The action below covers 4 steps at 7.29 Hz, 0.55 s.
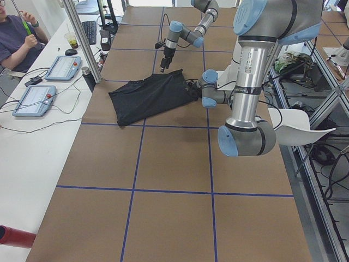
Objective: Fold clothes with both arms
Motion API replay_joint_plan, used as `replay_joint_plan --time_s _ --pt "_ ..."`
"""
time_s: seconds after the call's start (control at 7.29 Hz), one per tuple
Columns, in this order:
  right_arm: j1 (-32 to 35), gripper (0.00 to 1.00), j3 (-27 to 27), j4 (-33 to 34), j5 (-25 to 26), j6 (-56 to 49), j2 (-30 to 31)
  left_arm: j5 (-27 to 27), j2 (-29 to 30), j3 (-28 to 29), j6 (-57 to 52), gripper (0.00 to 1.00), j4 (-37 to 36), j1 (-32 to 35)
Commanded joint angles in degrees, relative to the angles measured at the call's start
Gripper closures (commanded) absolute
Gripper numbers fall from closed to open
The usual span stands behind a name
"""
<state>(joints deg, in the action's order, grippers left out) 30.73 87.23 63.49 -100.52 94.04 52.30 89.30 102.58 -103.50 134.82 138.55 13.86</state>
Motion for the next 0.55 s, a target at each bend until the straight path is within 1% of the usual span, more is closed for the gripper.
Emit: replay_joint_plan --time_s 0.0,0.14,0.27,0.41 --pt "-0.3 0.03 0.0 -0.1 0.3 0.0 0.0 -0.1 0.3 0.1 0.1 0.62 -0.8 0.0" --pt "-0.7 0.03 0.0 -0.3 0.9 0.0 0.1 -0.1 0.1 0.1 -0.3 0.65 -0.8 0.6" --pt "-0.8 0.03 0.0 -0.3 1.0 0.0 0.1 -0.1 0.0 0.1 -0.4 0.94 -0.9 0.9" --pt "-0.8 0.02 0.1 -0.4 1.1 -0.5 0.2 0.0 0.0 0.1 -0.6 1.0 -0.9 0.4"
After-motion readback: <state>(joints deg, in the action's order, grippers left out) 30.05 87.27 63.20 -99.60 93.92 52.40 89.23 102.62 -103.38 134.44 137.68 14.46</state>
